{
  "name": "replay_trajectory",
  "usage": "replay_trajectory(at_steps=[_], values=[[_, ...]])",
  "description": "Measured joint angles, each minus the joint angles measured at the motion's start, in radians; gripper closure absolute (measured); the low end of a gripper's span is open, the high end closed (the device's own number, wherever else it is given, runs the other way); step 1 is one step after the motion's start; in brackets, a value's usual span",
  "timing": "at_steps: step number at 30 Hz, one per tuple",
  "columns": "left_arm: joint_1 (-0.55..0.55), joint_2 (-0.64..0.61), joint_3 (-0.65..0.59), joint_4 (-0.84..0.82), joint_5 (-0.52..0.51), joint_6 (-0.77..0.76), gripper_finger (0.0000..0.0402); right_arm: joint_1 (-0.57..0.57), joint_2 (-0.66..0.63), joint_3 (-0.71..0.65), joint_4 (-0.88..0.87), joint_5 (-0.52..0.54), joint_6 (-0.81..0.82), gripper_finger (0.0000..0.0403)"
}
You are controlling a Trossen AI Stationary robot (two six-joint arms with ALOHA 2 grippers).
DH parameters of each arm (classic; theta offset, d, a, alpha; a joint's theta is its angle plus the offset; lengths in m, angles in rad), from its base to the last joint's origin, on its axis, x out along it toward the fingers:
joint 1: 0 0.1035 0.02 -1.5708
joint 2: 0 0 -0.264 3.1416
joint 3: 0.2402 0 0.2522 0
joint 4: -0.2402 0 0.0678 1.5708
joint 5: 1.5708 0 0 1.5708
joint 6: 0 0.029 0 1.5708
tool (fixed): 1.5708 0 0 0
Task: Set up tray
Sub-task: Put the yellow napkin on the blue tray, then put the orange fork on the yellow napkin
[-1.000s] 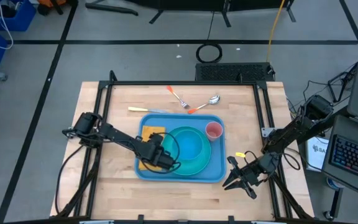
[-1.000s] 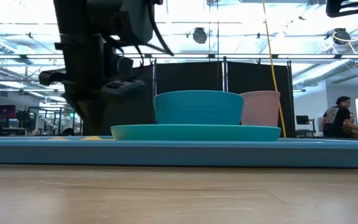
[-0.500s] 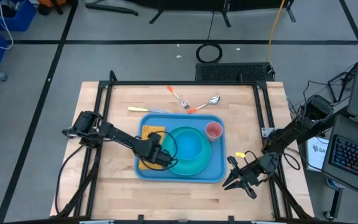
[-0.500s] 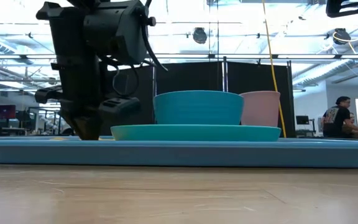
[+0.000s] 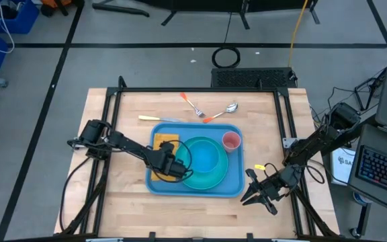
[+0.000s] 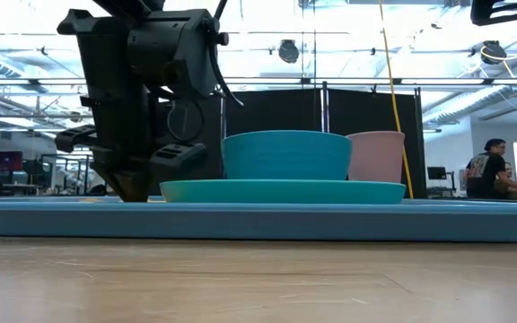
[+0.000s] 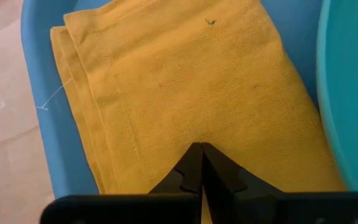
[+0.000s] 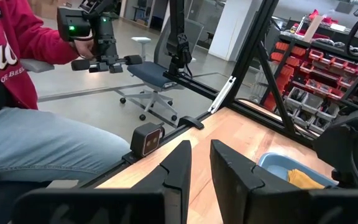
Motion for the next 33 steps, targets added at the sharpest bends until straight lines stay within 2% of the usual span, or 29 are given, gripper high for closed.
replay_trajectory(at_steps=[7,20,31,33], values=[[-0.024,0.003,-0.002,0.011,-0.043,-0.051,0.0395,0.0,0.0,0.0,0.0,0.0,-0.001,0.0353],[-0.073,0.002,-0.001,0.006,-0.052,-0.07,0.0334,0.0,0.0,0.0,0.001,0.0,-0.003,0.0353],[-0.092,-0.076,0.0,-0.02,-0.116,-0.065,0.0332,0.0,0.0,0.0,0.002,0.0,-0.002,0.0353],[-0.102,-0.104,0.0,-0.049,-0.153,-0.066,0.0332,0.0,0.0,0.0,-0.002,0.0,-0.002,0.0353]])
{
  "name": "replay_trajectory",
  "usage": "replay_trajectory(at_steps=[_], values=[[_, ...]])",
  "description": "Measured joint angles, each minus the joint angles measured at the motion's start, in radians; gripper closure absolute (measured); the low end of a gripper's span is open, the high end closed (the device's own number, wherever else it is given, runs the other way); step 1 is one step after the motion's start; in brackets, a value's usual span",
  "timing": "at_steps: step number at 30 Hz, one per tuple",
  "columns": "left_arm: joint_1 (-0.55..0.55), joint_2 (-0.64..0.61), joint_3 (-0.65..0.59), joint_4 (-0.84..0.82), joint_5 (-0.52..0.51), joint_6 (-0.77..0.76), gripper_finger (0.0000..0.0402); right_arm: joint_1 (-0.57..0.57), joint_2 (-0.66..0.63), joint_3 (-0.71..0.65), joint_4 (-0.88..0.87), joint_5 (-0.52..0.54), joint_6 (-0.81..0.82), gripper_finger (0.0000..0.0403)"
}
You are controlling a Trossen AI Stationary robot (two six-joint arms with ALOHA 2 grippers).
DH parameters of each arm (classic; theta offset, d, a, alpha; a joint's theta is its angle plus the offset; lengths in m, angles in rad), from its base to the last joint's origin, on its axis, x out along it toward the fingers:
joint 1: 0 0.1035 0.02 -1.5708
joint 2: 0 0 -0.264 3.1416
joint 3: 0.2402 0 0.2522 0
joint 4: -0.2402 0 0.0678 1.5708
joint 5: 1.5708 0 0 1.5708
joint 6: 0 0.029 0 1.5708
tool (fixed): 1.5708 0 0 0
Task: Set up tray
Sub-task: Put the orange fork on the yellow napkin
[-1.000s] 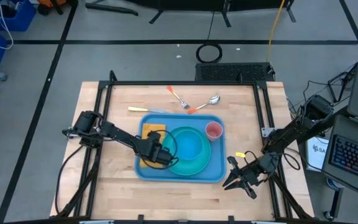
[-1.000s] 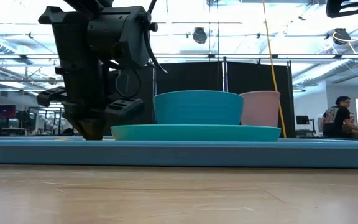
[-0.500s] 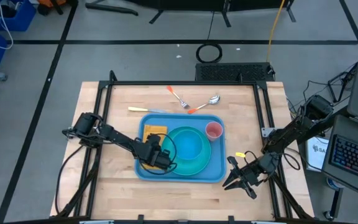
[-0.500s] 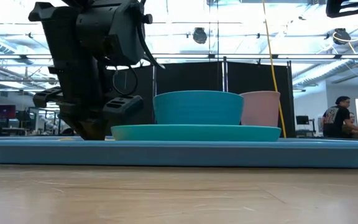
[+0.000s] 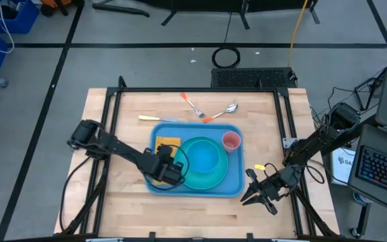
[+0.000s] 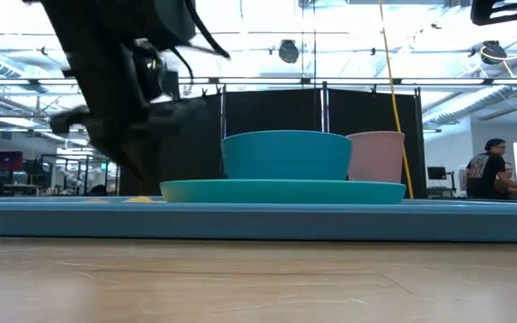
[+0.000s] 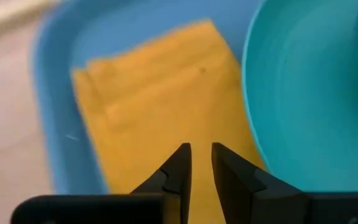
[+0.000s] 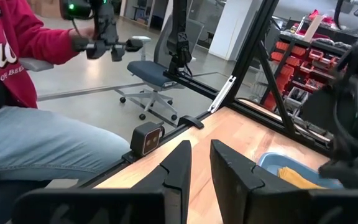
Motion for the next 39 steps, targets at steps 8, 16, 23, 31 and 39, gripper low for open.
replay_trajectory(at_steps=[8,16,23,31,39], values=[[-0.094,-0.141,0.0,-0.039,-0.232,-0.01,0.0332,-0.017,0.0,0.0,0.011,0.004,0.003,0.0353],[-0.263,-0.17,0.0,0.082,-0.537,0.021,0.0332,-0.172,0.0,0.002,0.059,0.002,0.11,0.0353],[-0.378,-0.133,0.0,0.181,-0.717,0.083,0.0332,-0.343,0.0,0.097,-0.158,-0.072,0.21,0.0353],[-0.426,-0.108,0.0,0.208,-0.763,0.089,0.0332,-0.524,0.0,0.403,-0.66,-0.138,0.189,0.0353],[-0.424,-0.109,0.0,0.162,-0.832,0.096,0.0332,-0.804,0.0,0.684,-1.023,-0.293,0.175,0.0353]])
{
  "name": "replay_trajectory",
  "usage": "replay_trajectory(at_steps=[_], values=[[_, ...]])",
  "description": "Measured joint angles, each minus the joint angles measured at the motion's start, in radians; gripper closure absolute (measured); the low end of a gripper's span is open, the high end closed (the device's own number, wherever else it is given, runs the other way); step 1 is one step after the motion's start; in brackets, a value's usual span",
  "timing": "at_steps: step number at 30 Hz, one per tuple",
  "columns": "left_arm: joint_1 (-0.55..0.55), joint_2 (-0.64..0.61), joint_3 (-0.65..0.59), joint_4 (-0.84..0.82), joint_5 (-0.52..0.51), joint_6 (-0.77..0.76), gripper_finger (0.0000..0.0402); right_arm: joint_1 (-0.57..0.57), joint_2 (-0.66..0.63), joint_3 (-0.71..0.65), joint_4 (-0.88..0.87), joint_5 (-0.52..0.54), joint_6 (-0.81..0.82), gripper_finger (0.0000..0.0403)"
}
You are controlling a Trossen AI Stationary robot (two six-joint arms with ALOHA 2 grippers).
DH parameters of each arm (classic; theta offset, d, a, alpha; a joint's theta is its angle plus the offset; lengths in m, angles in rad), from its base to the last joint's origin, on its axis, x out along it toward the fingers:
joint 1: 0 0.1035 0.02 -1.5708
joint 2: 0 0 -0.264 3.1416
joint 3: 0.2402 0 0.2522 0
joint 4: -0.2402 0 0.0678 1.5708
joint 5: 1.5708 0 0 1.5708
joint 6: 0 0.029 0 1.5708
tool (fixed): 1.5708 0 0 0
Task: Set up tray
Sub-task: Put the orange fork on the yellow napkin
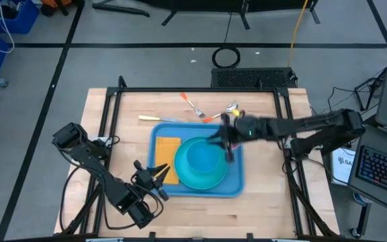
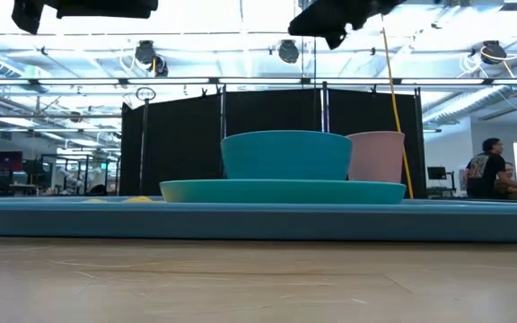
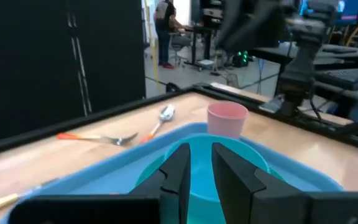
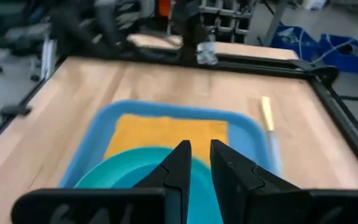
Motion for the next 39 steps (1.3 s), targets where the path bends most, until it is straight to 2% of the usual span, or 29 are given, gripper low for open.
replay_trajectory(at_steps=[6,9,16,21,25,31,35,39], values=[[0.018,0.0,0.0,-0.015,-0.008,0.027,0.0332,-0.261,0.031,0.11,-0.079,-0.23,0.084,0.0353],[0.024,0.0,0.0,-0.03,-0.001,0.028,0.0332,-0.355,0.104,0.191,-0.192,-0.286,0.096,0.0353],[0.029,0.0,0.0,-0.045,0.007,0.021,0.0332,-0.45,0.386,0.466,-0.513,-0.302,0.038,0.0353],[0.021,0.0,0.0,-0.048,0.013,0.018,0.0332,-0.494,0.562,0.681,-0.678,-0.314,0.0,0.0347],[0.021,0.0,0.0,-0.048,0.013,0.018,0.0332,-0.532,0.666,0.845,-0.823,-0.315,-0.019,0.0314],[0.02,-0.001,0.0,-0.05,0.011,0.023,0.0332,-0.586,0.823,1.031,-1.001,-0.315,-0.008,0.0241],[0.02,-0.001,0.0,-0.053,0.01,0.025,0.0332,-0.606,0.902,1.086,-1.021,-0.315,-0.012,0.0211],[0.02,-0.001,0.0,-0.057,0.01,0.033,0.0332,-0.61,0.964,1.111,-1.039,-0.314,-0.014,0.0205]])
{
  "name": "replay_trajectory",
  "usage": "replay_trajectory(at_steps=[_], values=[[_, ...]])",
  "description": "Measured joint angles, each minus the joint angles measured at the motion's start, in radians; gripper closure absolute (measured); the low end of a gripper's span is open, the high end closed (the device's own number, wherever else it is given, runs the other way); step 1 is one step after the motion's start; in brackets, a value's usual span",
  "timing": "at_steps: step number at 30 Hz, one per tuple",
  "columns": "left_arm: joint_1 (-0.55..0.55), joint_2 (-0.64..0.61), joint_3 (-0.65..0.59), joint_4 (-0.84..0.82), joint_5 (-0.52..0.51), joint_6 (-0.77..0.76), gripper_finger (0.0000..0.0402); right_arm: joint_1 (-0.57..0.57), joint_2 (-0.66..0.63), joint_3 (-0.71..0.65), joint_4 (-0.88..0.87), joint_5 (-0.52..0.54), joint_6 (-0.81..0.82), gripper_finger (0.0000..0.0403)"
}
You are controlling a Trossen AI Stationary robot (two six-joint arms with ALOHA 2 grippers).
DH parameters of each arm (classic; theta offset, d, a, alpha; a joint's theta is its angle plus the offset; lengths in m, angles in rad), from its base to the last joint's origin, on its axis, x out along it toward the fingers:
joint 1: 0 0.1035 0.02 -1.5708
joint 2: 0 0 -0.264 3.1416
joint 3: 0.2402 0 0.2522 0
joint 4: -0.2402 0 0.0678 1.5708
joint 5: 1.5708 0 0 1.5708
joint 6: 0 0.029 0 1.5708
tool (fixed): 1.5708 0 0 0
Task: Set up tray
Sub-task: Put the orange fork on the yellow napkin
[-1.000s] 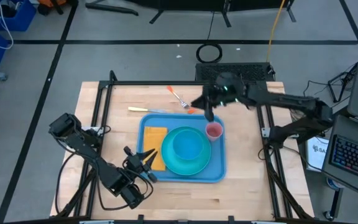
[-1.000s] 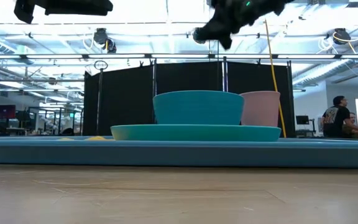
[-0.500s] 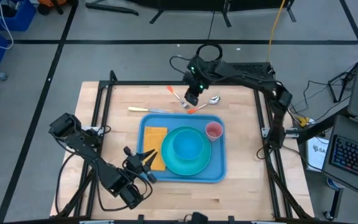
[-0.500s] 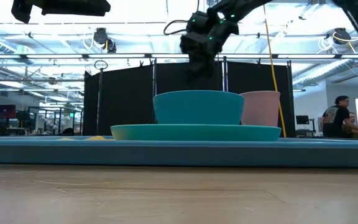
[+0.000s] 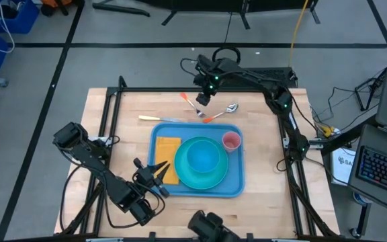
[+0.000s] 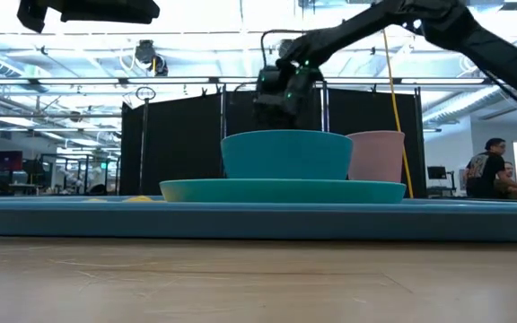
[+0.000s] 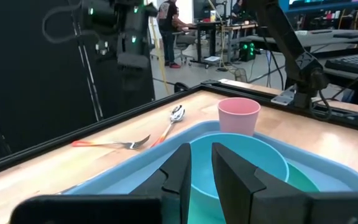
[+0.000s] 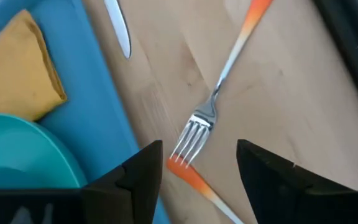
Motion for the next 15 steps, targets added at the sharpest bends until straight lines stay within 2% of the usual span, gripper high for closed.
replay_trajectory(at_steps=[15], values=[[0.013,0.0,0.0,-0.033,-0.002,-0.012,0.0332,0.033,0.048,0.014,0.045,-0.001,-0.017,0.0209]])
